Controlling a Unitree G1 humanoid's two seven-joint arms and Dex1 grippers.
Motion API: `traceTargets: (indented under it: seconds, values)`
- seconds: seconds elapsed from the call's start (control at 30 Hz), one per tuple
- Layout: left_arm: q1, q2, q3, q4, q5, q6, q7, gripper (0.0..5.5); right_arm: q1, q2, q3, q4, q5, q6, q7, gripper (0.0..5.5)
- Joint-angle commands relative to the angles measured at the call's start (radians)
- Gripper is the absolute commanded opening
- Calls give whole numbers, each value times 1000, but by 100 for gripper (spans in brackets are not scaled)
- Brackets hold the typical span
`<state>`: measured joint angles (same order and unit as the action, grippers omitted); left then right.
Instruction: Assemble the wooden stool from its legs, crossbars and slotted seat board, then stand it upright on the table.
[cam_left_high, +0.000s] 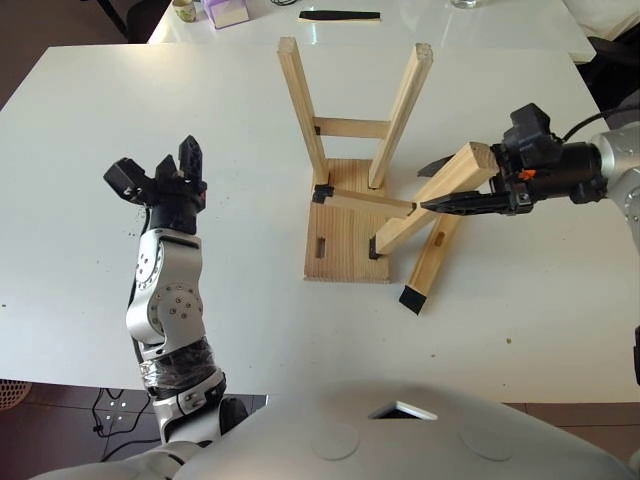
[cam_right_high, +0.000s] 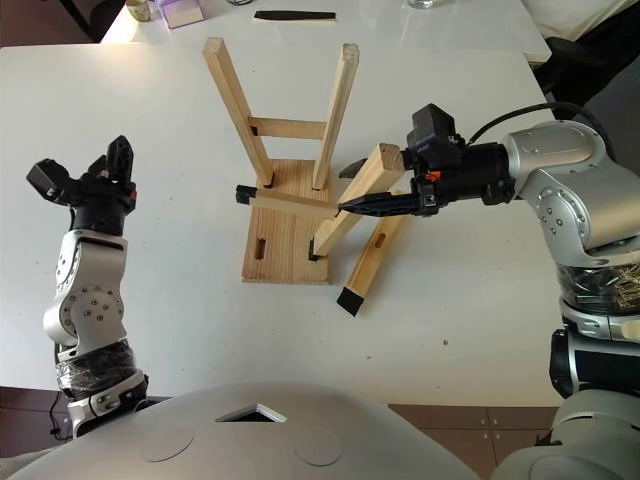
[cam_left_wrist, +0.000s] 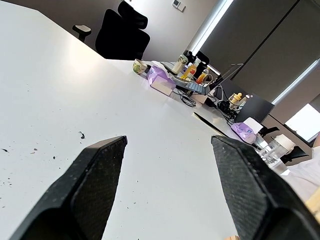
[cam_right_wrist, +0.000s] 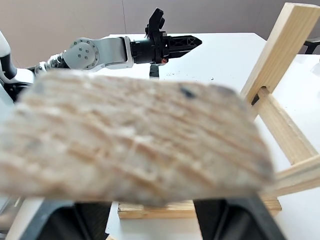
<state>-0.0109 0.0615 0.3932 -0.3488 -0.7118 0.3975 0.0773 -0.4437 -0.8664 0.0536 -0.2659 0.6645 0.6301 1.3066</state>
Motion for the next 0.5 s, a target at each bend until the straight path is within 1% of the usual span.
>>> traceTargets:
  seconds: [0.03, 0.13, 0.27, 0.5]
  values:
    - [15, -10, -8, -4, 9, -8, -2, 314, 42, -12, 57, -60, -76, -36, -19, 201]
    - [23, -17, -17, -14, 12, -12, 1, 314, 94, -13, 108, -89, -114, -54, -33, 201]
    - [29, -20, -56, -19, 36, -15, -9, 314, 113, 8, 196, -55, -197, -55, -111, 201]
    - [36, -32, -84, -23, 41, -20, -16, 314, 30, 22, 241, 7, -180, 18, -168, 201]
